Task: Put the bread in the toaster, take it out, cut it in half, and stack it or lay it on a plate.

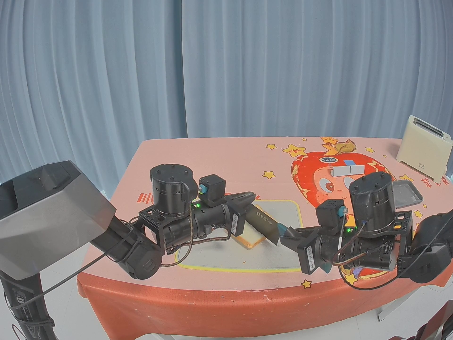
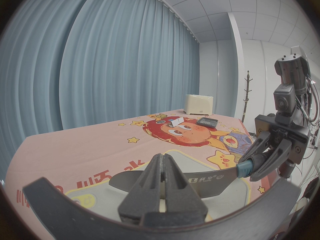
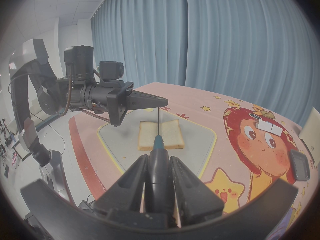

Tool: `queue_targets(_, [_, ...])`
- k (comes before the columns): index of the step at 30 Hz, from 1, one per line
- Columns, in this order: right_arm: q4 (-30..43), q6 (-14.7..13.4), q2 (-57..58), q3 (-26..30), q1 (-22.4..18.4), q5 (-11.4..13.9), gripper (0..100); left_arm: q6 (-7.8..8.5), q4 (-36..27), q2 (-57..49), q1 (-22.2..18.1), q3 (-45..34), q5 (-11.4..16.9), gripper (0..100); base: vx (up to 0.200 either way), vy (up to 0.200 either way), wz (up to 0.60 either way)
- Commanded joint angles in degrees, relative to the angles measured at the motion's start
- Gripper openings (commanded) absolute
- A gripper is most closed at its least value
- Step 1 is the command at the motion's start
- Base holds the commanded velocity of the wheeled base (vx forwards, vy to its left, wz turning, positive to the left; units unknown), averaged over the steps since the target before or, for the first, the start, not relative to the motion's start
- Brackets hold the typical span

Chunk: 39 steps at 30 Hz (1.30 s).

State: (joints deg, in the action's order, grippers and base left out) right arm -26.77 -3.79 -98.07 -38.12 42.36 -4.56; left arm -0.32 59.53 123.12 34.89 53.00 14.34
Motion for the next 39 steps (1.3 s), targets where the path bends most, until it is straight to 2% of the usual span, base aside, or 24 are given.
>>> queue_targets(1, [-0.12, 0.01, -0.19, 0.41, 0.35, 0.08, 0, -0.03, -0.46, 0.98, 0.00, -0.09, -0.01, 0, 0.000, 0.000, 0.00])
queue_targets(10, [-0.04, 0.01, -0.80, 0.50, -0.09, -0.01, 0, -0.21, 1.47, 2.65, -0.08, -0.09, -0.01, 0, 0.000, 0.000, 0.00])
queue_targets(39, [-0.12, 0.01, -1.07, 1.38, -0.26, -0.01, 0, -0.30, 1.56, 2.73, 0.00, 0.87, -0.01, 0, 0.000, 0.000, 0.00])
